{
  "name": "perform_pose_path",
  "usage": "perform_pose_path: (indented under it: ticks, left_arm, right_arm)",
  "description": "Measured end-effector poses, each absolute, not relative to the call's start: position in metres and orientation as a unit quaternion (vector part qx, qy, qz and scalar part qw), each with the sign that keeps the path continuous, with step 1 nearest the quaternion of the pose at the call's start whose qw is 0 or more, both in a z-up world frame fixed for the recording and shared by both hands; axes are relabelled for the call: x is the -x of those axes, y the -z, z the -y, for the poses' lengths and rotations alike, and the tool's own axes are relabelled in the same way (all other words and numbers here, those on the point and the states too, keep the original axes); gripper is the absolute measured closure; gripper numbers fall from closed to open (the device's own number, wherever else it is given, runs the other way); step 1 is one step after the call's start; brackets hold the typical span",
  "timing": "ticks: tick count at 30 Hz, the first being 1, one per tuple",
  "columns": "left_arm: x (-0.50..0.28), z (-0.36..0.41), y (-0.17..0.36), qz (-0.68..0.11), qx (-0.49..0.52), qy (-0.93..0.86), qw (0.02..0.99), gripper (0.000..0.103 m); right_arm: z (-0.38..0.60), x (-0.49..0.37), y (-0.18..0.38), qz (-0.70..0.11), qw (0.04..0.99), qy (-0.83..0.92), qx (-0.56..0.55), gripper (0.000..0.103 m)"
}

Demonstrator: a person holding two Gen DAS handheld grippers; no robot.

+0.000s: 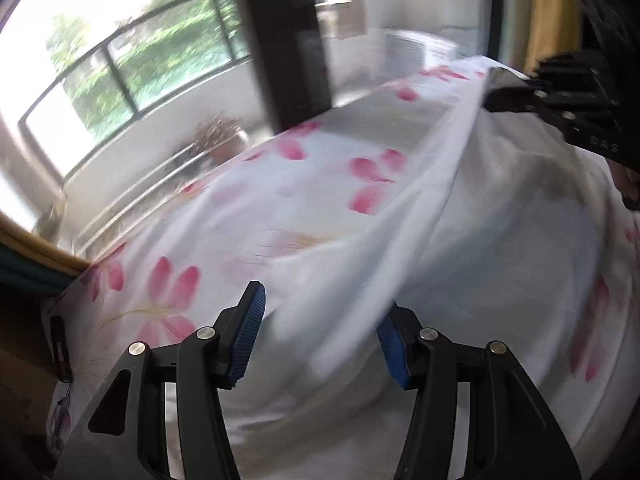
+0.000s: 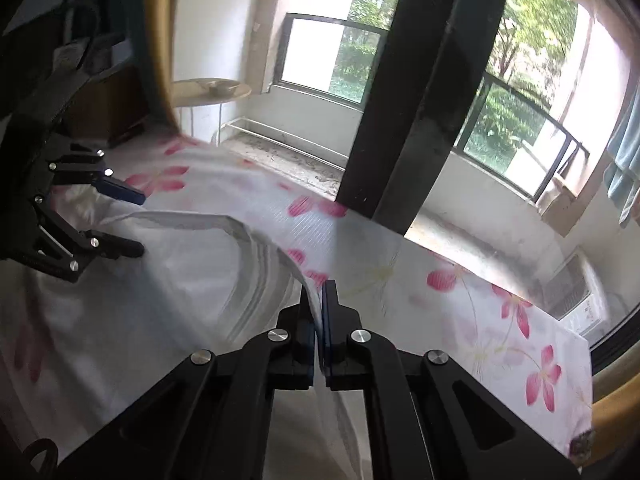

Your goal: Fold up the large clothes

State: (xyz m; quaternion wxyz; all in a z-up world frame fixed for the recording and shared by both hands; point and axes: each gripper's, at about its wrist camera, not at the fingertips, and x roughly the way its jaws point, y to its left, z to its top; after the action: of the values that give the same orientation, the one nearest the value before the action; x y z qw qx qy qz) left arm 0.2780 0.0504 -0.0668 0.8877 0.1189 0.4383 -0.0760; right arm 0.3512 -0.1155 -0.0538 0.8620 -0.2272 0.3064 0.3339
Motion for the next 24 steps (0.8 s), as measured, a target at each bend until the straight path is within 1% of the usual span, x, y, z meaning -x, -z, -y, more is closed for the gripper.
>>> perform_pose_path:
  ticks: [5,7,8,9,10,11,17,21,24]
  left_arm:
    - [-0.304,-0.086,0.058,-0.434,-0.101,0.027,0.895,0.046]
    - [-0.313,-0.097,0.06,-0.432,-0.095,0.013,0.897,0.046]
    - [-0.318,-0.105,0.064,-0.436,-0.094,0.003,0.895,0.046]
    - [-0.321,-0.111,0.067,-0.442,-0.091,-0.006,0.893,0.046]
    - [-0.323,-0.121,0.069,-0.445,-0.082,-0.013,0.892,0.046]
    - [-0.324,-0.126,0.07,-0.447,-0.075,-0.016,0.891,0.046]
    - [-0.31,-0.163,0.075,-0.458,-0.055,-0.04,0.886,0.046]
    - [-0.283,-0.185,0.057,-0.436,-0.024,-0.048,0.898,0.046]
    - [-0.259,-0.197,0.043,-0.413,-0.004,-0.045,0.91,0.046]
  right_arm:
    - [0.108,-0.397,0.065,-0.343,0.859,-0.316,0.21,0.1]
    - [0.106,-0.415,0.074,-0.366,0.854,-0.304,0.212,0.097]
    - [0.106,-0.422,0.078,-0.375,0.851,-0.297,0.215,0.088]
    - [0.108,-0.429,0.081,-0.384,0.85,-0.286,0.221,0.072]
    - [0.11,-0.432,0.081,-0.385,0.851,-0.277,0.224,0.063]
    - [0.114,-0.437,0.081,-0.386,0.855,-0.267,0.222,0.05]
    - [0.157,-0.446,0.056,-0.376,0.878,-0.221,0.197,0.049]
    - [0.208,-0.429,0.034,-0.355,0.9,-0.181,0.177,0.049]
    - [0.238,-0.409,0.032,-0.359,0.903,-0.162,0.174,0.049]
